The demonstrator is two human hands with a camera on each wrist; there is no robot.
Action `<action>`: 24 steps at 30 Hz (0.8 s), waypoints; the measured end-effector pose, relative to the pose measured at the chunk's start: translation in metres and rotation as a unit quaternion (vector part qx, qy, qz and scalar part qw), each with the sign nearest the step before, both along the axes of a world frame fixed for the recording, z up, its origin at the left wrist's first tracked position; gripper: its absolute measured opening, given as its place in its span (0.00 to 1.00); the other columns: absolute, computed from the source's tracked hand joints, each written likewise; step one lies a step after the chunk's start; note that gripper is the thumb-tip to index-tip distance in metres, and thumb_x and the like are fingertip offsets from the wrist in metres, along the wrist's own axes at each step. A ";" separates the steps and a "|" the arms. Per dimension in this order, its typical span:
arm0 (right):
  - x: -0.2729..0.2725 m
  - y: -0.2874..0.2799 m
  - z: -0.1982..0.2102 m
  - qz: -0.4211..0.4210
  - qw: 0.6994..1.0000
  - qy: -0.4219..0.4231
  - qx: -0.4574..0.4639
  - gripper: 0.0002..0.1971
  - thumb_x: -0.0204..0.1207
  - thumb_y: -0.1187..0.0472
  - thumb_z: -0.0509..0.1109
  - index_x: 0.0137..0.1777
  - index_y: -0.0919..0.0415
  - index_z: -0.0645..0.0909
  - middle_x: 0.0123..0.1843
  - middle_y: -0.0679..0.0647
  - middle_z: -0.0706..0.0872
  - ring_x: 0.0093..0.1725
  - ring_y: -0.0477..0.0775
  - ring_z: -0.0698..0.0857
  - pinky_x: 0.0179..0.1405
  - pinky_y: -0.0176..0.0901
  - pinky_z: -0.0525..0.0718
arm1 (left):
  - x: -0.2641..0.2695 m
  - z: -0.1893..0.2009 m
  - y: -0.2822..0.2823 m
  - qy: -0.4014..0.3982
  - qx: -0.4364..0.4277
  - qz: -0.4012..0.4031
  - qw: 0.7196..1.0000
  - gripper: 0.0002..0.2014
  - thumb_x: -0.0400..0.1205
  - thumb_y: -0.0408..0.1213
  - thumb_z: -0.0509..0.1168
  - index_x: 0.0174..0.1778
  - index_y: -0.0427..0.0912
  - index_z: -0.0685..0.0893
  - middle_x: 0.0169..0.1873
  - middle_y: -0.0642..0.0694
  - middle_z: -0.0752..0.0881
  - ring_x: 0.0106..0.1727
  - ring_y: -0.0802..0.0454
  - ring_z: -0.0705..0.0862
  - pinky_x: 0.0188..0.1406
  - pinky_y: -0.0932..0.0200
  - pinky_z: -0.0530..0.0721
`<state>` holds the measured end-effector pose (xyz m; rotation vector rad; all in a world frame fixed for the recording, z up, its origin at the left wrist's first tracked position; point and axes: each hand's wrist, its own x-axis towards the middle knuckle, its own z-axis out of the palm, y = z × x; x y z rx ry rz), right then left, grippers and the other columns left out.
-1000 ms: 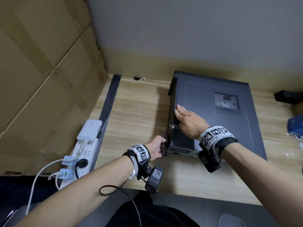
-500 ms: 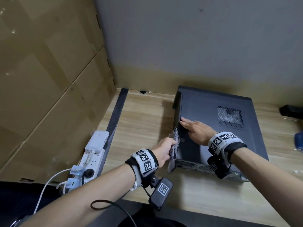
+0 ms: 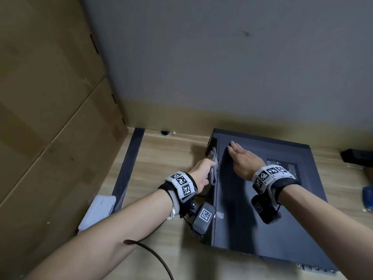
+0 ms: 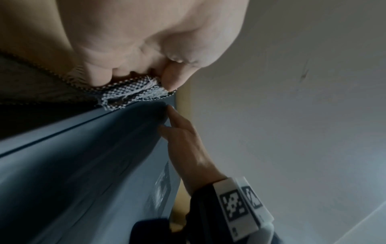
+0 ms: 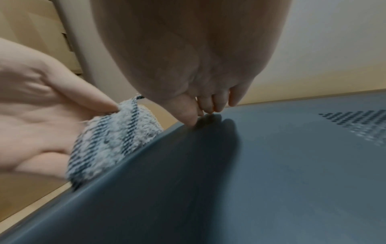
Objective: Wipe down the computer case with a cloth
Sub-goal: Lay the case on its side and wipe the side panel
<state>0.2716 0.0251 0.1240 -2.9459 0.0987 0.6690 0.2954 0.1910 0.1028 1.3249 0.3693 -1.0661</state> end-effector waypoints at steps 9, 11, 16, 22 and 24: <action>0.029 -0.030 -0.009 0.004 1.000 -0.005 0.017 0.37 0.79 0.68 0.54 0.88 0.62 0.47 0.89 0.59 0.44 0.88 0.55 0.48 0.86 0.48 0.52 | 0.091 -0.015 -0.045 0.014 0.024 -0.021 0.999 0.25 0.74 0.40 0.63 0.69 0.42 0.78 0.69 0.40 0.81 0.71 0.39 0.78 0.70 0.46 0.73; 0.029 -0.034 -0.011 0.009 1.000 -0.009 0.028 0.37 0.79 0.68 0.54 0.88 0.61 0.47 0.89 0.57 0.44 0.88 0.54 0.47 0.86 0.47 0.51 | 0.095 -0.018 -0.044 0.034 0.029 -0.035 0.998 0.18 0.81 0.36 0.58 0.68 0.42 0.78 0.68 0.42 0.82 0.70 0.39 0.78 0.72 0.46 0.73; 0.028 -0.034 -0.011 0.003 0.999 -0.014 0.042 0.36 0.80 0.68 0.54 0.88 0.60 0.48 0.89 0.55 0.44 0.88 0.52 0.46 0.85 0.44 0.47 | 0.098 -0.052 -0.038 0.081 0.025 -0.080 0.993 0.27 0.87 0.39 0.50 0.83 0.35 0.59 0.83 0.40 0.63 0.80 0.41 0.67 0.79 0.48 0.62; 0.027 -0.031 -0.013 -0.008 0.999 -0.013 0.036 0.36 0.81 0.67 0.54 0.88 0.61 0.47 0.89 0.56 0.43 0.88 0.52 0.46 0.85 0.43 0.46 | 0.096 -0.073 -0.038 0.102 0.029 -0.039 0.994 0.20 0.86 0.42 0.46 0.67 0.38 0.76 0.69 0.34 0.80 0.58 0.41 0.81 0.62 0.49 0.76; 0.027 -0.029 -0.012 -0.007 0.999 -0.011 0.033 0.36 0.81 0.67 0.54 0.88 0.61 0.47 0.89 0.56 0.43 0.88 0.52 0.45 0.86 0.44 0.46 | 0.091 -0.075 -0.037 0.104 0.035 -0.044 0.993 0.22 0.87 0.42 0.47 0.71 0.37 0.74 0.71 0.35 0.79 0.68 0.39 0.78 0.69 0.48 0.73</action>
